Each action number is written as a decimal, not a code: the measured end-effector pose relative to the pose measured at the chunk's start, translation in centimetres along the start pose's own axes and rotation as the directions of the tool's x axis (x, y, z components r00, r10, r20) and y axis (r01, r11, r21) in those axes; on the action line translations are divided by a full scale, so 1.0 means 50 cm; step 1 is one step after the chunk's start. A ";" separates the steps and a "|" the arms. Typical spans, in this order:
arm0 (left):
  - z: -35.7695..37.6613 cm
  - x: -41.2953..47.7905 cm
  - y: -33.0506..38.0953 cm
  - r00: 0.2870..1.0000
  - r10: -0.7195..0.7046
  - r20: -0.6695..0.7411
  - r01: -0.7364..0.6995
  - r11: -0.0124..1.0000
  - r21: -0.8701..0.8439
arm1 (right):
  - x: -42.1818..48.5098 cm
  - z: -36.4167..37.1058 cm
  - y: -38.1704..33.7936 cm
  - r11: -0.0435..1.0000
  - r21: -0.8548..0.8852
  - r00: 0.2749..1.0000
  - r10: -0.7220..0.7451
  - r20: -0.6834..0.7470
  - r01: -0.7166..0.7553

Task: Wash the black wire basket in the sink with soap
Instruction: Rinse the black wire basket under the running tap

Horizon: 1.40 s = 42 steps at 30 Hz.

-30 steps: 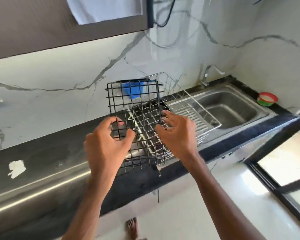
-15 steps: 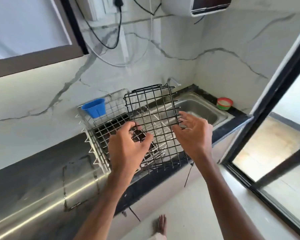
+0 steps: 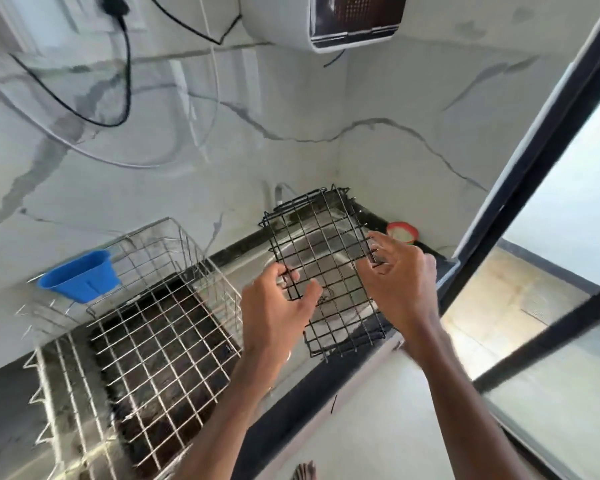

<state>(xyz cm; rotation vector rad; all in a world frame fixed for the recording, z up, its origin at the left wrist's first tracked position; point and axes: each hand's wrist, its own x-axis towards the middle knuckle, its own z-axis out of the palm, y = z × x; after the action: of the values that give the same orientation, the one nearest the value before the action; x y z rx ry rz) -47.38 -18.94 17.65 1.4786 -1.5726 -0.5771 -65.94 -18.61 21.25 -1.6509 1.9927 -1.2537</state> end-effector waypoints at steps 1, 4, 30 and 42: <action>0.015 0.019 0.000 1.000 -0.004 0.011 0.003 1.000 0.014 | 0.019 0.002 0.010 1.000 0.005 1.000 0.007 0.002 -0.007; 0.053 0.067 0.007 0.999 -0.034 0.042 0.033 0.999 0.039 | 0.077 0.010 0.045 0.999 0.003 0.999 0.034 0.026 -0.034; 0.447 0.276 -0.059 0.884 -0.322 -0.339 0.387 0.911 0.143 | 0.628 0.156 0.349 0.998 0.063 0.541 -0.056 0.839 0.006; 0.497 0.297 -0.156 0.875 -0.401 -0.270 0.452 0.877 0.163 | 0.632 0.268 0.354 0.980 -0.196 0.629 0.131 0.767 0.035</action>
<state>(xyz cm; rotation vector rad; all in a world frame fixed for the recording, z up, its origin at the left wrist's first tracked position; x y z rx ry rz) -62.40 -40.25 2.81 2.0154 -1.1569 -0.4654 -78.71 -53.27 9.92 -1.7716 1.5799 -0.1873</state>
